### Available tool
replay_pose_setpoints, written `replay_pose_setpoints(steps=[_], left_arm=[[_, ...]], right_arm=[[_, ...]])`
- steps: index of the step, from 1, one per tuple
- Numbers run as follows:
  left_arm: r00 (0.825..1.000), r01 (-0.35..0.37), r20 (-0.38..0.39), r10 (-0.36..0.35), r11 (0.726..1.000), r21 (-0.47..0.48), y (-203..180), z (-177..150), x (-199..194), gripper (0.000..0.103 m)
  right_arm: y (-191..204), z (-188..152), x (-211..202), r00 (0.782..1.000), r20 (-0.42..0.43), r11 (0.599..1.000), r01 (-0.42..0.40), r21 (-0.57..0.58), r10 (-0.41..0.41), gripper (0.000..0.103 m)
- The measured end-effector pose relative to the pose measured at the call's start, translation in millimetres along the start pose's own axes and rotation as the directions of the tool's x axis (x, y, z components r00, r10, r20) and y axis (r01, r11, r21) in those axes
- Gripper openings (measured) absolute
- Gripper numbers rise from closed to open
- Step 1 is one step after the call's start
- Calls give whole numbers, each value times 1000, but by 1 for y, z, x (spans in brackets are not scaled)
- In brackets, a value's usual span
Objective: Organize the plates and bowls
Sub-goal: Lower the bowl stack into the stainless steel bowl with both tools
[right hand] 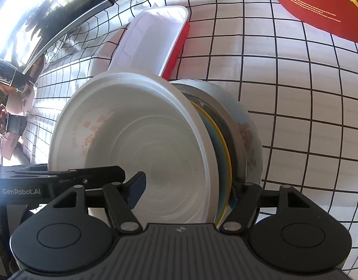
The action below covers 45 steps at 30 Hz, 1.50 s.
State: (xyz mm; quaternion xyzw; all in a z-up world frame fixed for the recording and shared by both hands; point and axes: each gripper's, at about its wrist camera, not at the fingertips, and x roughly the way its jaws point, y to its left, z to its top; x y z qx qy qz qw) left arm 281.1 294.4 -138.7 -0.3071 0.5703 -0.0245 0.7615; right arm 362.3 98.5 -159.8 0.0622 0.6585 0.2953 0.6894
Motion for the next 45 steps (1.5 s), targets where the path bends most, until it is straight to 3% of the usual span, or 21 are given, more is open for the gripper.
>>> replay_pose_setpoints(steps=[11,24,34,45], left_arm=[[1000,-6,-2,6,1000,17,-2,-1,-6,52],[1000,-10,-18,10,1000,10,-2,8,1,52],[998,38,-54,-37,999,6,7,12,5,45],[998,4,-69,-2,999,40,0,13,5,44]], right_arm=[[-1,1,-3,1000,-11,1000,-5,-8,4,70],[6,13,-2,998,-9,998,63,-29,-63,69],[-6,14,-10,998,-53,999,40,33,-38,56],[-4,14,-16,998,-31,997,62,46,-61,57]])
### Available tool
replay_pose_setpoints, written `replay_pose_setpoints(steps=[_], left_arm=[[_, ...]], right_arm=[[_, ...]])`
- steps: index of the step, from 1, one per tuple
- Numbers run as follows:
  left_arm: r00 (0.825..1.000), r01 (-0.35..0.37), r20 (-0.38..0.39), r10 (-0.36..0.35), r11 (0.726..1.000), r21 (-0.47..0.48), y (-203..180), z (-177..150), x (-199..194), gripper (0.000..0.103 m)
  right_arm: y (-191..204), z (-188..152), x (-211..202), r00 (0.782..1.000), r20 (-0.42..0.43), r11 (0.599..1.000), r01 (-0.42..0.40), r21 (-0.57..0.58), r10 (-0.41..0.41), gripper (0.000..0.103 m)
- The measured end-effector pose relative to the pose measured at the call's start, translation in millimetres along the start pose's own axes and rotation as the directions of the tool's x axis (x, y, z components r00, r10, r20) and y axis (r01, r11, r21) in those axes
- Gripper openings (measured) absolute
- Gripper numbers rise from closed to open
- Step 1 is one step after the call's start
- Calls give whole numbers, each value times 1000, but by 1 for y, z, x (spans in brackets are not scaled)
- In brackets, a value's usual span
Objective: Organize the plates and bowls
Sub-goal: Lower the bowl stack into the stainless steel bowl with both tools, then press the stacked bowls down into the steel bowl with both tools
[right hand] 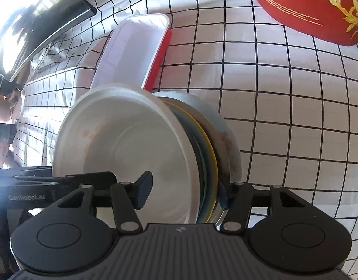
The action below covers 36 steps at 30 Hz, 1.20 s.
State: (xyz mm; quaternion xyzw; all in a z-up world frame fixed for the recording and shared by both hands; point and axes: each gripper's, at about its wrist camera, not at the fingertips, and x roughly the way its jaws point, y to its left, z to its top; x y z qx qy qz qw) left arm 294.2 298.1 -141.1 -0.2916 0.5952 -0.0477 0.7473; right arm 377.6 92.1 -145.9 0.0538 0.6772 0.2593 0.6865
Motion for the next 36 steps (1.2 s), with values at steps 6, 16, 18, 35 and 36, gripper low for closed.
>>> replay_pose_setpoints(steps=[6,16,18,35,36], left_arm=[[1000,4,-12,-4,1000,8,0,-2,-4,44],[1000,0,31,-1,999,35,-5,3,-22,43],[999,13,30,-14,999,48,-10,1,-22,44],[999,7,50,-8,1000,20,-16,7,-20,48],[999,7,53,-8,1000,18,-17,8,-20,48]], right_arm=[[-13,-5,-6,998,6,997,-59,44,58,55],[10,-2,-33,995,89,997,-35,-63,40,58],[12,-2,-32,995,93,997,-29,-66,35,58],[-12,-11,-25,993,114,999,-38,-18,40,54],[-14,-10,-23,993,110,999,-47,-7,48,53]])
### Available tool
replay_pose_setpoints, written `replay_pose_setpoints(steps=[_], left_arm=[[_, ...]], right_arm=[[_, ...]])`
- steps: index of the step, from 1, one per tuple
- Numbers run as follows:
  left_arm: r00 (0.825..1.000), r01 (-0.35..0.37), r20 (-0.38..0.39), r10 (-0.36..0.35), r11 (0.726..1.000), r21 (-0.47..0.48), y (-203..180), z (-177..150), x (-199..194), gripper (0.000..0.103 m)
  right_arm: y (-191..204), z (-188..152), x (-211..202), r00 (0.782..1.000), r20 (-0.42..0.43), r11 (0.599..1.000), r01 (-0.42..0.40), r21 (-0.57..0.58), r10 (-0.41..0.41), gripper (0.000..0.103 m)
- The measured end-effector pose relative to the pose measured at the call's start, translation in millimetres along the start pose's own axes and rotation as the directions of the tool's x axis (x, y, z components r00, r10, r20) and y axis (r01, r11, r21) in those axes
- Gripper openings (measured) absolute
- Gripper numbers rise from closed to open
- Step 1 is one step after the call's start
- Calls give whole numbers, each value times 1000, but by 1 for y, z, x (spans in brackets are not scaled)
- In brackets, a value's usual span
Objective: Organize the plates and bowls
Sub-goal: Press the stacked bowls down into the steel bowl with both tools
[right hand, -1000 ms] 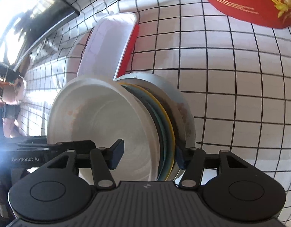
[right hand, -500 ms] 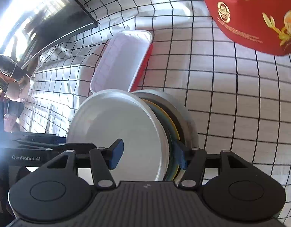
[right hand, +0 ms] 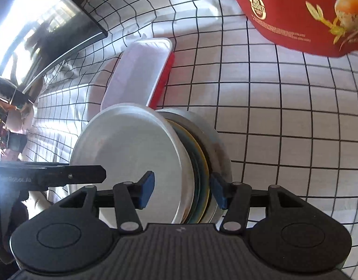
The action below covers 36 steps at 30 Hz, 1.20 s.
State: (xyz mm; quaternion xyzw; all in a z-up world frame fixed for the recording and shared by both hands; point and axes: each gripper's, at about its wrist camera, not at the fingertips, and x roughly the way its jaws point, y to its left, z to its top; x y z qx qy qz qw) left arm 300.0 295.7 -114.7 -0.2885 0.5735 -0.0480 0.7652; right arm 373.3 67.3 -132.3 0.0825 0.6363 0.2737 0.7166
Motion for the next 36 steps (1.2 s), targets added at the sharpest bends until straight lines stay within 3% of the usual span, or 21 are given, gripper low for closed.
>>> replay_pose_setpoints(steps=[12,16,17,23,26,29,36], left_arm=[[999,24,43,-25,1000,14,-17,6,-4,51],[998,53,35,-54,999,10,-13,8,-6,50],[998,54,31,-54,999,8,-12,8,-6,50],[999,42,24,-42,999,-5,-5,6,-10,46],[999,34,28,-34,999,8,-6,1,-13,45],[999,3,47,-4,1000,11,-3,-4,-16,44],[998,-40,57,42,999,-26,17,-4,-14,42]], right_arm=[[-19,-3,-6,1000,29,999,-11,48,10,53],[-8,-6,-6,997,61,999,35,38,-37,53],[-4,-6,-7,997,72,999,21,26,-23,57],[4,-7,-8,998,66,1000,25,0,-25,56],[6,-8,-23,995,102,1000,-5,-17,7,56],[17,-11,-39,988,155,998,21,-63,-11,56],[29,-10,-38,989,150,997,-1,-78,13,57]])
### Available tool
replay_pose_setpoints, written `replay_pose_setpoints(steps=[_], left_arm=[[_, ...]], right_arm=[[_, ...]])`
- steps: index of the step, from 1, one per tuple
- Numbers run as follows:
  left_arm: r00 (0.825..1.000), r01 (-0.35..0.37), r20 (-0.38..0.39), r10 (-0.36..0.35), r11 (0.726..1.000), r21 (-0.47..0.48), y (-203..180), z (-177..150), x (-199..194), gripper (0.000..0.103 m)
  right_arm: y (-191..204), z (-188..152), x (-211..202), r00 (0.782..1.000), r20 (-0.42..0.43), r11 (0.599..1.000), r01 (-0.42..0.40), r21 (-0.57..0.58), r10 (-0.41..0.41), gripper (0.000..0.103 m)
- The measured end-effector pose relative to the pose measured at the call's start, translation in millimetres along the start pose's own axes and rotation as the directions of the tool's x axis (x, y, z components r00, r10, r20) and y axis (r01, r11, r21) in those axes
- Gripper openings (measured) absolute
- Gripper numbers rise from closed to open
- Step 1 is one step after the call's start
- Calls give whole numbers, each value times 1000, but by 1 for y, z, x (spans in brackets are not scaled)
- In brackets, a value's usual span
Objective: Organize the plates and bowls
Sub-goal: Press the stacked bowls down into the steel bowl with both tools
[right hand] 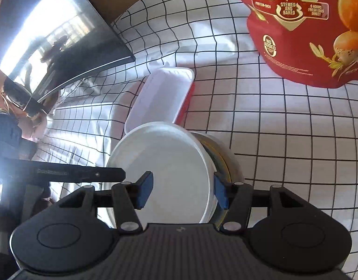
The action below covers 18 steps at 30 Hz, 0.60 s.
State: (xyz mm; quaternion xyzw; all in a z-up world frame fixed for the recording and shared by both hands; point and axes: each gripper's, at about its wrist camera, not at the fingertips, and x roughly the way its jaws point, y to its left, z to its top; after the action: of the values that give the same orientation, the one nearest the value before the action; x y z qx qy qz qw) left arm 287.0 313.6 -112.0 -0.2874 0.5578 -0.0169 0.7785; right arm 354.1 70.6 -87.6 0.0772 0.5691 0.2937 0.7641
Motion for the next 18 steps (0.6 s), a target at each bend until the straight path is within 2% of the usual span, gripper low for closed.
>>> replay_pose_setpoints(steps=[6,10,13,18], left_arm=[[1000,-8,-11,8,1000,-19,1,-2,-1,40],[1000,15,-4,-15,1000,-19,-12,-3,-9,39],[1000,-5,9,4,1000,5,-24,-6,-14,39],[1000,-5,28,5,1000,20,-35,-11,-17,38]], right_arm=[[0,4,2,1000,-3,999,-24,-49,24,56],[-24,4,7,999,-14,999,-39,-9,39,56],[-39,2,6,997,-9,997,-73,23,73,55],[-43,-2,3,999,3,999,-43,2,43,55]])
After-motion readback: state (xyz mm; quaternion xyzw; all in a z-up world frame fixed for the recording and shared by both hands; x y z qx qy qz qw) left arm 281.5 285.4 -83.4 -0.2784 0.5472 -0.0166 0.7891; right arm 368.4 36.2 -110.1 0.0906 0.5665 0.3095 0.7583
